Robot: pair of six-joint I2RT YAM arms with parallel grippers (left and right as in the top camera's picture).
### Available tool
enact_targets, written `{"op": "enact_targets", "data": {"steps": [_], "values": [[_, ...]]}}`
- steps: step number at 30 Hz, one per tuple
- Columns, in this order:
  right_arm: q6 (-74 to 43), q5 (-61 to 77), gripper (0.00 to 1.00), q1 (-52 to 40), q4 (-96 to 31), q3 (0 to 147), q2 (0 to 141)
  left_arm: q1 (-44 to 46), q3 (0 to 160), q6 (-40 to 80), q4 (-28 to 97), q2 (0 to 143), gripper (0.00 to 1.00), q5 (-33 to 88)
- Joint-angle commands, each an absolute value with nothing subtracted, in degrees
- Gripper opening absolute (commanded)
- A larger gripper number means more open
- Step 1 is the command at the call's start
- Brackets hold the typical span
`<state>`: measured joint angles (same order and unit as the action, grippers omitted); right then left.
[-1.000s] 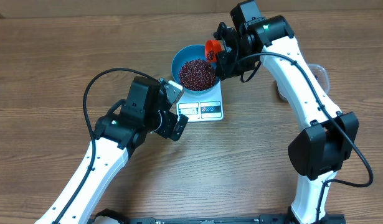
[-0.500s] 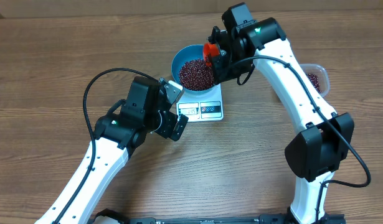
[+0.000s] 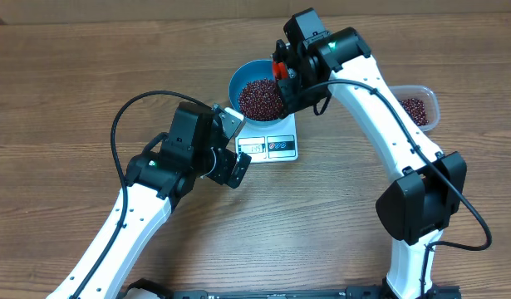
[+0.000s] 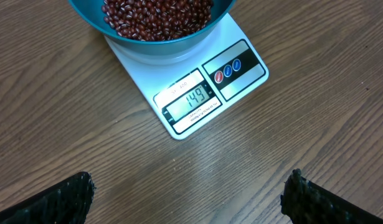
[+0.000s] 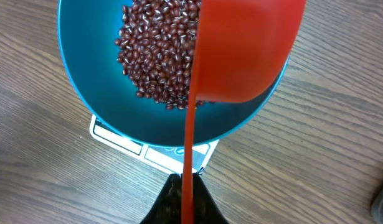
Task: Scoop item into bowl and weigh 150g on scale
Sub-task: 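Hold the scoop over the bowl and shake small amounts of beans in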
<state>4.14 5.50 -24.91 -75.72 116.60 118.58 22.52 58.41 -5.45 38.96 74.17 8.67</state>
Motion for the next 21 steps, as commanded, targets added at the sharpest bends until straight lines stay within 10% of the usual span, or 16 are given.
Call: {"op": "enact_targets", "data": {"steps": [1,21], "values": [[5.02,4.6,0.04,-25.12,-75.57,118.48,118.19,22.9,58.22,-5.1,38.74,74.61,1.0,8.36],[5.08,21.78,0.04,-17.91,-76.47,118.48,118.19,22.9,58.22,-5.13,38.74,74.61,1.0,8.36]]}}
